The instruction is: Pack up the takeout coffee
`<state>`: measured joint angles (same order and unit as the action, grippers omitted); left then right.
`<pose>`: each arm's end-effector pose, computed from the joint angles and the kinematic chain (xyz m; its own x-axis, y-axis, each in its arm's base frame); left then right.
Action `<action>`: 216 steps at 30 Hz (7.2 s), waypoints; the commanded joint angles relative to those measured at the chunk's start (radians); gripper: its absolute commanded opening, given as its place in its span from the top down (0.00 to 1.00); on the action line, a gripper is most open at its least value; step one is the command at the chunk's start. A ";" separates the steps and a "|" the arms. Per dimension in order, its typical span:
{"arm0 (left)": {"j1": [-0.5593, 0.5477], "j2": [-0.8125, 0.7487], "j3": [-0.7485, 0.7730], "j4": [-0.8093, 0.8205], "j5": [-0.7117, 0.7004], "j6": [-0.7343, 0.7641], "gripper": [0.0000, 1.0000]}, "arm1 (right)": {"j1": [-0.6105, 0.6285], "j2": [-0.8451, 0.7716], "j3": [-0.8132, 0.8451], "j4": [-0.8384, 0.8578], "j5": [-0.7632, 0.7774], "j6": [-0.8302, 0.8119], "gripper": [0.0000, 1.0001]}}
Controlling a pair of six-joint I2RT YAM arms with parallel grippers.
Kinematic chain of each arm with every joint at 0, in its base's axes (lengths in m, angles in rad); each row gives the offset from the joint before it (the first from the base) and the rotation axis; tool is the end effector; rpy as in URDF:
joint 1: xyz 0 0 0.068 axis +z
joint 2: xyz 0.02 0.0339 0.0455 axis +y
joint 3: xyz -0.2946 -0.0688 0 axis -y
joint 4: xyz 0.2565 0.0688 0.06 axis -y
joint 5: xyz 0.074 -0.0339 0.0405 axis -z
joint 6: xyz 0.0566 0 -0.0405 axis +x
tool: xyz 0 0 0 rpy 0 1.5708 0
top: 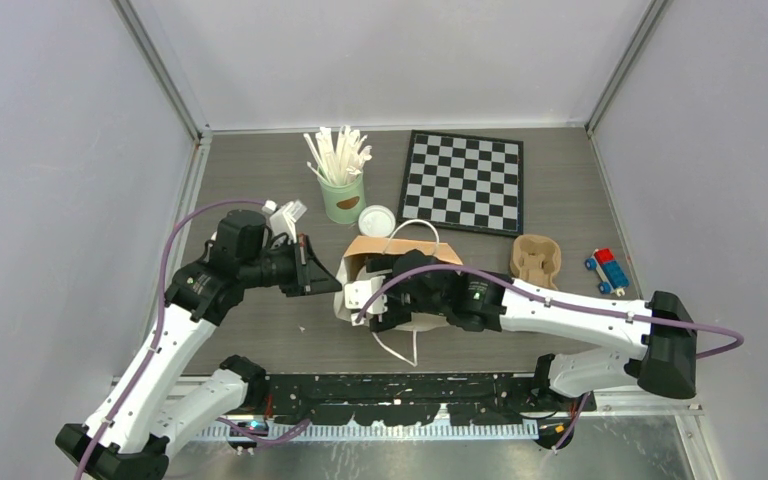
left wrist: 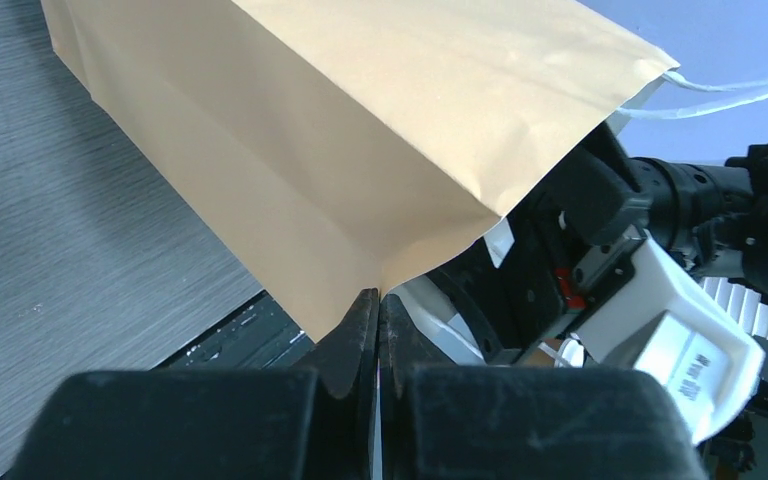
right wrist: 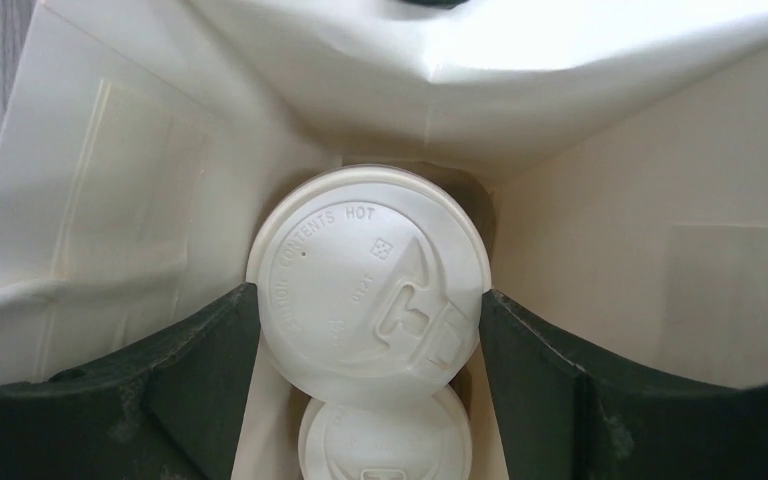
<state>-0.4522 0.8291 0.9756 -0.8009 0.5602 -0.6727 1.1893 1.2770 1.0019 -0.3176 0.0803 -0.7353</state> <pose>0.1332 -0.0982 0.3533 -0.8952 -0.1520 -0.4190 0.2450 0.6176 -0.7473 0.1181 0.2823 0.3107 0.4497 -0.6749 -0.5851 -0.8072 -0.0268 -0.5896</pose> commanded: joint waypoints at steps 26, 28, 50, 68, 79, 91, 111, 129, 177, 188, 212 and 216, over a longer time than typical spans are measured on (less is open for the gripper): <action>-0.005 -0.044 -0.007 -0.008 0.062 -0.005 1.00 | -0.049 0.076 -0.153 0.306 -0.013 -0.111 0.22; -0.005 -0.041 -0.005 -0.008 0.062 -0.007 1.00 | -0.055 0.079 -0.160 0.310 -0.014 -0.109 0.22; -0.005 -0.039 -0.009 0.020 0.069 -0.037 1.00 | -0.076 0.128 -0.157 0.314 0.035 -0.113 0.22; -0.005 -0.014 0.001 0.023 0.059 -0.034 1.00 | -0.077 0.049 -0.118 0.226 -0.010 -0.112 0.08; -0.005 -0.003 0.001 0.041 0.059 -0.047 1.00 | -0.076 0.012 -0.077 0.150 -0.056 -0.092 0.07; -0.005 -0.007 0.000 0.043 0.053 -0.057 1.00 | -0.076 -0.059 -0.057 0.051 -0.066 -0.051 0.11; -0.005 0.009 0.021 0.052 0.061 -0.063 1.00 | -0.077 -0.168 -0.036 -0.091 -0.020 0.026 0.42; -0.005 0.003 0.022 0.048 0.061 -0.071 1.00 | -0.132 -0.134 -0.114 -0.053 0.023 -0.034 0.78; -0.005 0.047 0.090 0.026 0.058 -0.059 1.00 | -0.176 -0.091 -0.124 0.052 0.190 -0.029 0.86; -0.005 0.054 0.087 0.032 0.055 -0.075 1.00 | -0.179 -0.144 -0.050 0.011 0.126 0.033 0.85; -0.005 0.068 0.073 0.063 0.055 -0.107 1.00 | -0.253 0.064 0.085 0.055 -0.258 0.067 0.84; -0.005 0.071 0.073 0.067 0.054 -0.107 1.00 | -0.253 0.105 0.078 0.107 -0.271 0.040 0.84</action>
<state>-0.4522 0.8974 1.0302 -0.7784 0.5991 -0.7788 0.9375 1.3621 1.0496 -0.3229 -0.1455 -0.6628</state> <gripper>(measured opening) 0.007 0.161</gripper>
